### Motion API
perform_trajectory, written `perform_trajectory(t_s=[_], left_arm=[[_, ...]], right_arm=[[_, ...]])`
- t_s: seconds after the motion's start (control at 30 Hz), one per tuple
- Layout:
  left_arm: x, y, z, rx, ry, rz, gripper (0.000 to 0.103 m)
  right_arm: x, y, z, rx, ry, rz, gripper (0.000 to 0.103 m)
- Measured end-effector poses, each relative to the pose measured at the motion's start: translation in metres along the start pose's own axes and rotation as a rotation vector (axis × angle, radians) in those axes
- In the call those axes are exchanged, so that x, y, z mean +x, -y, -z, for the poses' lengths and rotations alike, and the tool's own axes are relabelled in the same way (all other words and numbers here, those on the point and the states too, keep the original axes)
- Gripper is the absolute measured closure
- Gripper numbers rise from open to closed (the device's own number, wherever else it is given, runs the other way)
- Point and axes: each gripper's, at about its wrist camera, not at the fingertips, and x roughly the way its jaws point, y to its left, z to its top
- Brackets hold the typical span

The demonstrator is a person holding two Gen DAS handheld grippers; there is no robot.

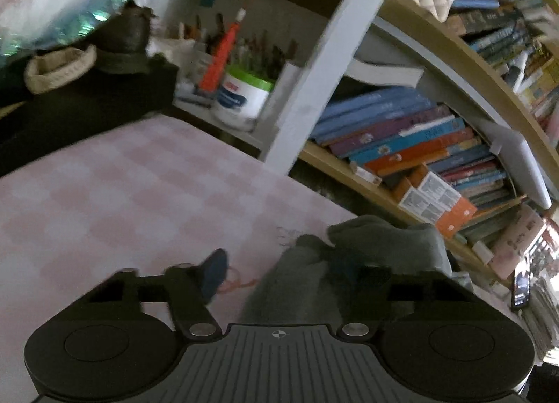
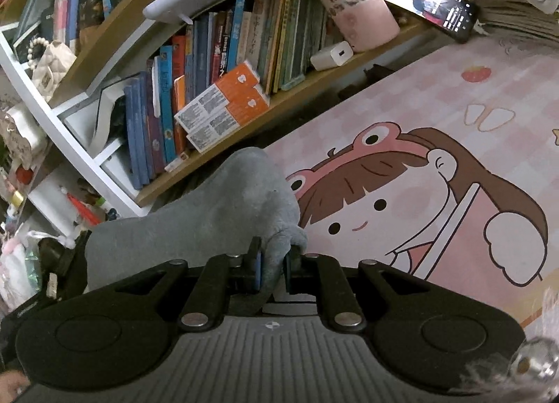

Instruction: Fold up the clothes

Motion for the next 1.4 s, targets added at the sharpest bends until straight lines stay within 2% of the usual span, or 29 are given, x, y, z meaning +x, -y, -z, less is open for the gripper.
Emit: perform_trajectory(t_s=[0.13,0.2,0.23,0.3,0.4,0.5,0.63,0.73,0.8,0.9,0.97,1.0,1.07,1.13,1.2,1.3,1.4], left_arm=[[0.024,0.017,0.000,0.108,-0.102,-0.005,0.052],[0.029,0.021,0.004,0.148,-0.121,-0.012,0.053],[0.030,0.024,0.007,0.173,-0.121,-0.025,0.071],[0.031,0.022,0.010,0.169,-0.134,0.002,0.091],[0.030,0.012,0.011,0.098,-0.120,0.038,0.095],[0.009,-0.006,0.003,-0.038,-0.022,0.060,0.096],[-0.055,-0.035,-0.003,-0.127,0.184,-0.025,0.096],[-0.106,-0.059,0.008,-0.125,0.232,-0.091,0.096],[-0.133,-0.068,0.020,-0.093,0.210,-0.126,0.095],[-0.156,-0.063,0.038,0.038,0.085,-0.170,0.091],[-0.170,-0.056,0.043,0.128,0.030,-0.204,0.087],[-0.178,-0.054,0.044,0.149,0.029,-0.214,0.083],[-0.200,-0.053,0.035,0.153,0.091,-0.227,0.079],[-0.217,-0.049,0.023,0.143,0.173,-0.208,0.077],[-0.221,-0.039,0.011,0.155,0.219,-0.140,0.076],[-0.191,-0.016,0.003,0.197,0.158,-0.039,0.076],[-0.135,0.005,0.005,0.222,0.039,0.046,0.077]], right_arm=[[0.000,0.000,0.000,-0.003,0.004,0.002,0.092],[0.000,0.000,0.000,-0.001,0.001,0.000,0.092],[0.001,0.000,0.000,-0.001,-0.001,0.000,0.092],[0.002,0.000,0.000,-0.002,-0.005,-0.002,0.092],[0.001,0.001,0.000,-0.001,-0.002,-0.007,0.092],[-0.002,0.003,0.000,0.008,0.013,-0.029,0.092],[-0.013,0.004,-0.005,-0.010,0.064,-0.077,0.092],[-0.023,0.000,-0.011,-0.042,0.098,-0.105,0.092],[-0.026,-0.008,-0.010,-0.074,0.097,-0.114,0.092],[-0.029,-0.021,-0.006,-0.132,0.083,-0.117,0.092],[-0.027,-0.029,-0.004,-0.173,0.029,-0.147,0.091],[-0.026,-0.031,-0.003,-0.183,0.003,-0.160,0.091],[-0.027,-0.031,0.001,-0.180,-0.027,-0.171,0.091],[-0.027,-0.031,0.005,-0.176,-0.057,-0.182,0.091],[-0.028,-0.031,0.008,-0.173,-0.087,-0.192,0.091],[-0.029,-0.030,0.014,-0.167,-0.132,-0.208,0.091],[-0.032,-0.033,0.020,-0.192,-0.150,-0.240,0.091]])
